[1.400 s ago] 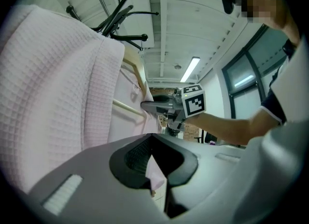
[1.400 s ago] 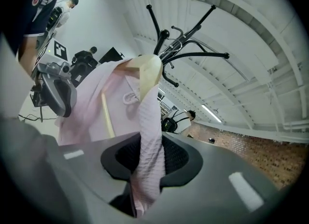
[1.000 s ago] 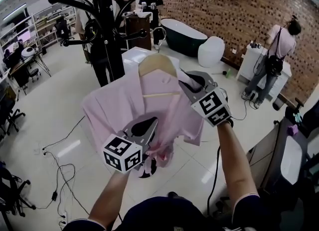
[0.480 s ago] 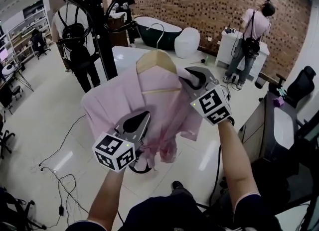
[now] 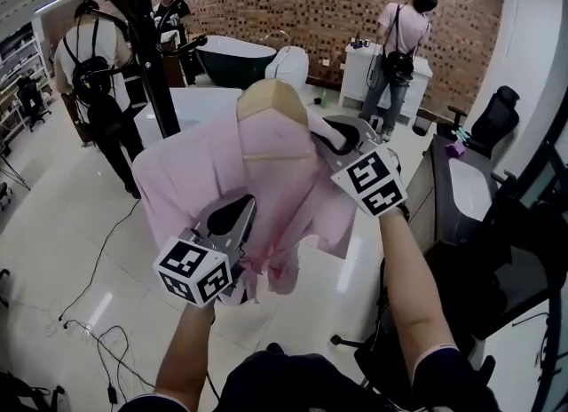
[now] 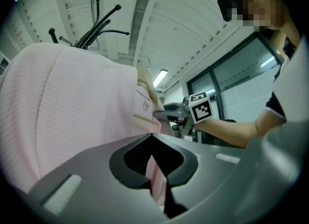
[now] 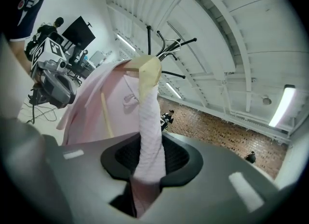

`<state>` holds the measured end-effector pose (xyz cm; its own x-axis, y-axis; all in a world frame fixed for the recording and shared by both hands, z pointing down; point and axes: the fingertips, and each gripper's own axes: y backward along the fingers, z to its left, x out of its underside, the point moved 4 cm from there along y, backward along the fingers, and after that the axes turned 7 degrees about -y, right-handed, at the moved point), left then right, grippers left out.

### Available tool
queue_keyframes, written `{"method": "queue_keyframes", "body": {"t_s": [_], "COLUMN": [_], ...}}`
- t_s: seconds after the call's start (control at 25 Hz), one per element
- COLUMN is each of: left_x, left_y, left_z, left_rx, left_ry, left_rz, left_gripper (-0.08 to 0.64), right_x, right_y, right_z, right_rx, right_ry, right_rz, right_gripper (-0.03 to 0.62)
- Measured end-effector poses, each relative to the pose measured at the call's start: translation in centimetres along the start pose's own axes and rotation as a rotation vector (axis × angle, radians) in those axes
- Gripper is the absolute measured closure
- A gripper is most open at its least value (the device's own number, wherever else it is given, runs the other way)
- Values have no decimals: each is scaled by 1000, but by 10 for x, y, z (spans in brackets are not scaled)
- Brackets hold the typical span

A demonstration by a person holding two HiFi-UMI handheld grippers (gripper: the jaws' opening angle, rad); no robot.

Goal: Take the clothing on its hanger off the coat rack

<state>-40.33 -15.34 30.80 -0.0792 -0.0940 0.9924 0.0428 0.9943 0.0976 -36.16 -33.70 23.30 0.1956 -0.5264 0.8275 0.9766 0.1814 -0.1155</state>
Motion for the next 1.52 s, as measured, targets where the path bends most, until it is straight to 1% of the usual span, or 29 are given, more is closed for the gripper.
{"method": "queue_keyframes", "body": {"t_s": [0.24, 0.4, 0.64, 0.88, 1.04, 1.24, 1.52], "left_x": [-9, -10, -19, -29, -38, -43, -47], "left_y": [22, 45, 81, 113, 124, 131, 146], "left_z": [-51, -83, -138, -175, -204, -231, -265], "left_rx": [75, 116, 173, 243, 320, 427, 618], "left_ry": [-3, 2, 14, 14, 6, 12, 37], "left_rz": [-5, -4, -10, -1, -6, -9, -22], "left_gripper": [549, 548, 549, 549, 549, 549, 548], "right_x": [-10, -14, -16, -16, -16, -19, -34], "right_y": [67, 106, 180, 243, 289, 337, 409], "right_z": [10, 27, 49, 78, 91, 105, 133], "right_rx": [72, 110, 173, 228, 282, 375, 544], "right_ry": [-16, -19, -44, -81, -99, -99, -83], "right_rz": [29, 63, 111, 162, 192, 246, 363], "right_gripper": [489, 489, 489, 489, 489, 489, 489]}}
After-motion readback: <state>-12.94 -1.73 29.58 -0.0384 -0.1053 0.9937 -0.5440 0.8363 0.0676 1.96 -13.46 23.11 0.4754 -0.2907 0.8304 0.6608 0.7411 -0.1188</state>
